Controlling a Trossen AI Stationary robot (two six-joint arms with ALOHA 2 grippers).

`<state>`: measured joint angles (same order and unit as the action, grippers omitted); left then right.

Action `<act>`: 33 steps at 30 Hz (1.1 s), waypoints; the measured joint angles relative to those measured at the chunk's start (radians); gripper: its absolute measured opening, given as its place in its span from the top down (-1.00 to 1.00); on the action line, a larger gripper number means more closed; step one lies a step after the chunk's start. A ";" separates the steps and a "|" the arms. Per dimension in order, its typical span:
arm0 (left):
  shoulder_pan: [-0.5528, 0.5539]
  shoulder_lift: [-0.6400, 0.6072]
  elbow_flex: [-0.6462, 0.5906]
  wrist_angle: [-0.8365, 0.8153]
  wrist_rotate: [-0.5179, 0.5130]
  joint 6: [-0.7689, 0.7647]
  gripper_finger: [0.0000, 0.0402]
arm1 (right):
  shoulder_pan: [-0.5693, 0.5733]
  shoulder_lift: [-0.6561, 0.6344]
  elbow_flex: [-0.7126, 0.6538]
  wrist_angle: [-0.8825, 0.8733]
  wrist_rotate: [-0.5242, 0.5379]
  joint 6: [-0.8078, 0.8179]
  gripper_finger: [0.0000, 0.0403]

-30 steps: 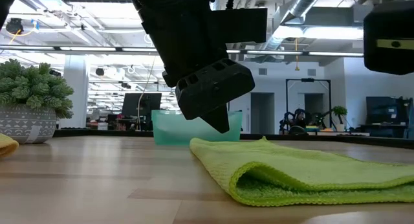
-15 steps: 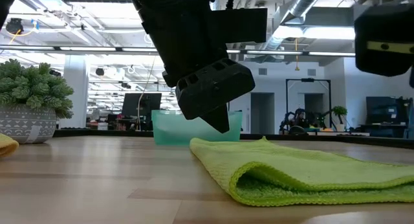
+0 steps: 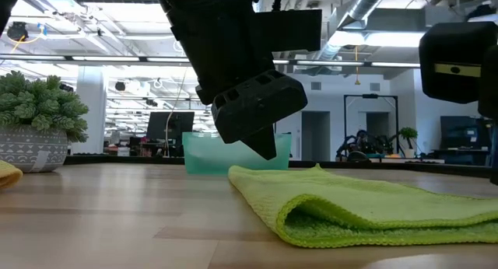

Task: Fold microfiber towels
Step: Fold the light green microfiber cloth

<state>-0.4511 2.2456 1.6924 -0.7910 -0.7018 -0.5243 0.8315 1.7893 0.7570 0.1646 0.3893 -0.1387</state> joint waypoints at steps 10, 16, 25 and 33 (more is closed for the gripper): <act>0.000 0.000 0.000 0.000 0.000 0.000 0.89 | -0.003 0.000 0.000 -0.012 0.010 -0.027 0.26; 0.000 0.000 0.000 0.000 0.000 0.000 0.89 | -0.005 0.000 0.000 -0.013 0.042 -0.027 0.36; 0.000 0.000 0.000 0.001 0.000 -0.001 0.89 | -0.014 0.000 0.013 0.068 0.066 -0.019 0.44; 0.000 0.000 0.000 0.001 0.000 -0.002 0.89 | -0.017 -0.001 0.042 0.048 0.058 0.006 0.44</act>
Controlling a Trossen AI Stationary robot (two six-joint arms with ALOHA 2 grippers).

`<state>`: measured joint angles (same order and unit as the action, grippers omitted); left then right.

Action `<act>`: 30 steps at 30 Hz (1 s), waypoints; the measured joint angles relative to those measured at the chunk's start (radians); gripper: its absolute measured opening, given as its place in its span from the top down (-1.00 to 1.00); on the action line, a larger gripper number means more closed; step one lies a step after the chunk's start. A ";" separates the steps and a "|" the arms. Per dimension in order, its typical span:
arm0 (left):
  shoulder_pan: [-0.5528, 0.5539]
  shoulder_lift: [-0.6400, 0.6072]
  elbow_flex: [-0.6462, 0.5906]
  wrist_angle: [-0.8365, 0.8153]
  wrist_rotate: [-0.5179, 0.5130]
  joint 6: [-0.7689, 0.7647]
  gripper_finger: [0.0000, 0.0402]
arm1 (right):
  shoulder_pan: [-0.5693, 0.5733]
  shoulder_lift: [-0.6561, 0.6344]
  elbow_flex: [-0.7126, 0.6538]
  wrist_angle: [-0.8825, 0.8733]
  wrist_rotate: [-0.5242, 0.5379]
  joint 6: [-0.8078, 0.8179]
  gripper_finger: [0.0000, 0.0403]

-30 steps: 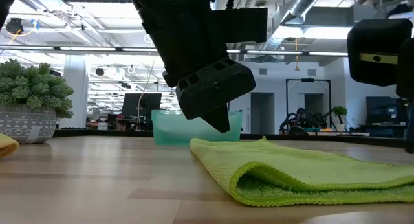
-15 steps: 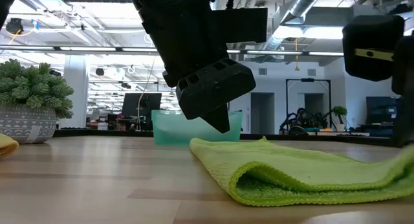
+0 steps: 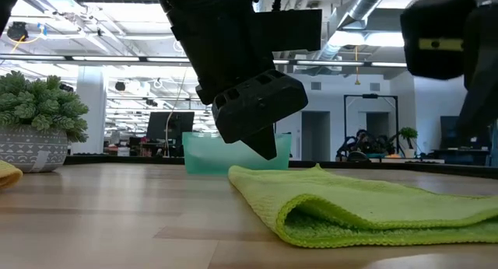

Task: Fold microfiber towels
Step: Fold the light green microfiber cloth

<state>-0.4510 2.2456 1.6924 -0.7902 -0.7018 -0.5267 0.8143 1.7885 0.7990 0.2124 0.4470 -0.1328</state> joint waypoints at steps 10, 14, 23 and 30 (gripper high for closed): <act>0.000 0.000 0.000 0.006 0.000 -0.001 0.89 | 0.008 0.000 0.000 -0.046 -0.029 0.127 0.33; 0.000 0.000 0.000 0.007 0.000 -0.001 0.89 | -0.004 -0.003 0.019 -0.099 -0.030 0.092 0.30; 0.000 0.000 0.000 0.023 0.005 0.002 0.89 | 0.046 -0.003 0.064 -0.359 0.031 0.115 0.22; 0.000 0.000 0.000 0.024 0.007 0.003 0.89 | 0.048 -0.002 0.058 -0.264 0.056 -0.001 0.14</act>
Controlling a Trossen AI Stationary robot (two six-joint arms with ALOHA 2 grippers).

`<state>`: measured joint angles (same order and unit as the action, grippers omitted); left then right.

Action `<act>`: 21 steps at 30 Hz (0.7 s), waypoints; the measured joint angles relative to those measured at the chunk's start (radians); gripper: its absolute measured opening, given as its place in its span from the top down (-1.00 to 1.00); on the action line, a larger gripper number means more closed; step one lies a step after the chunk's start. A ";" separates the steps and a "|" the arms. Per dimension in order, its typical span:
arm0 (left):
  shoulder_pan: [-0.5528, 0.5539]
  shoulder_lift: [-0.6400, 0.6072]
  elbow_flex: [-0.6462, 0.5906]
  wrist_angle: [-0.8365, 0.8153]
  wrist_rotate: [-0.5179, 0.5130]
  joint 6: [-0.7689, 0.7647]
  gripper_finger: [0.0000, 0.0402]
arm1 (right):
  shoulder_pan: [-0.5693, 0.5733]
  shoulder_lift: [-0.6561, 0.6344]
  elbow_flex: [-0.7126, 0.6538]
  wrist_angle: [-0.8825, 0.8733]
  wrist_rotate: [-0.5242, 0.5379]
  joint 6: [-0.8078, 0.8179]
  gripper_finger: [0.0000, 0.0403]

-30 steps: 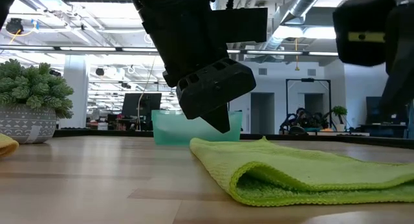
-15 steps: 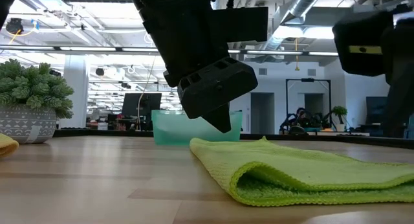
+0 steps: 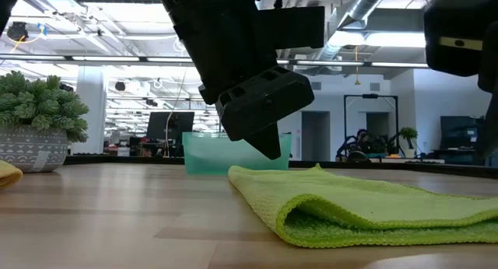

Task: Fold microfiber towels
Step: Fold the light green microfiber cloth

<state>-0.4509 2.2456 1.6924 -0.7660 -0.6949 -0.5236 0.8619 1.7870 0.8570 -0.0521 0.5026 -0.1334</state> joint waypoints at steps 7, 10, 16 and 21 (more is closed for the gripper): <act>0.000 0.000 0.000 0.000 0.001 0.005 0.89 | -0.003 0.000 0.000 -0.023 0.000 0.025 0.15; 0.000 0.000 0.000 0.000 0.001 0.005 0.89 | -0.021 0.000 -0.013 -0.020 -0.005 0.119 0.12; 0.000 0.000 0.000 0.000 0.001 0.005 0.89 | -0.027 0.001 -0.029 -0.006 -0.061 0.074 0.02; 0.000 0.000 0.000 0.000 0.001 0.005 0.89 | -0.012 0.001 -0.029 0.046 -0.058 0.009 0.02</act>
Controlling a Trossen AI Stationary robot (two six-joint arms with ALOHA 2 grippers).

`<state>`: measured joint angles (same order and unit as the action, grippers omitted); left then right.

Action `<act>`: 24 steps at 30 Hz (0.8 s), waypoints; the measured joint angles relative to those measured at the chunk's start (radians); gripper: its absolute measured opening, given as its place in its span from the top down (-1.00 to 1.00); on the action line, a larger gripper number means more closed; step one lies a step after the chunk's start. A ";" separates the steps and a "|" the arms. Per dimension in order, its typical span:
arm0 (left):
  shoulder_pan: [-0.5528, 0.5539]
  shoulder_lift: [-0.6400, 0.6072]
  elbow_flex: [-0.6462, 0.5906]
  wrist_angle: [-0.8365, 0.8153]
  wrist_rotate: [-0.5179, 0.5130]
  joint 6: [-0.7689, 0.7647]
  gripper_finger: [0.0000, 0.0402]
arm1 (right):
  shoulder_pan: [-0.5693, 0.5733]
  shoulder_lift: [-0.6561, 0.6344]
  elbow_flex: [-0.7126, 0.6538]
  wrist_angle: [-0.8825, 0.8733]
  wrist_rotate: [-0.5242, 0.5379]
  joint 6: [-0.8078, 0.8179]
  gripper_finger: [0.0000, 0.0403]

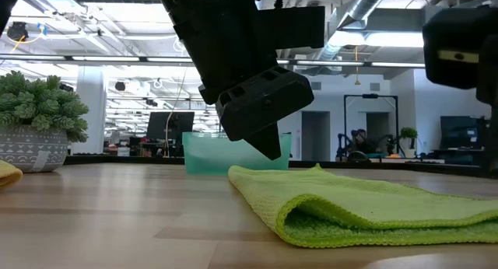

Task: Fold microfiber towels
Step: Fold the light green microfiber cloth

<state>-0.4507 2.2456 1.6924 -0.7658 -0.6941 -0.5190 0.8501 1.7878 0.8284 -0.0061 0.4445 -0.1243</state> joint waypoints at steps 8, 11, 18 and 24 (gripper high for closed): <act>0.000 0.000 0.000 0.000 0.000 0.000 0.89 | -0.021 0.000 0.000 0.015 0.005 -0.018 0.08; 0.000 0.000 0.000 0.000 0.000 0.000 0.89 | -0.017 0.000 0.000 -0.019 0.007 -0.036 0.10; 0.000 0.000 0.000 0.000 0.000 0.000 0.89 | -0.016 0.001 0.000 -0.039 0.027 -0.008 0.16; 0.000 0.000 0.000 0.000 0.000 0.000 0.89 | -0.015 0.001 0.000 0.010 0.028 -0.015 0.16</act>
<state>-0.4507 2.2456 1.6924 -0.7658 -0.6941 -0.5194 0.8352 1.7885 0.8284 0.0036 0.4721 -0.1390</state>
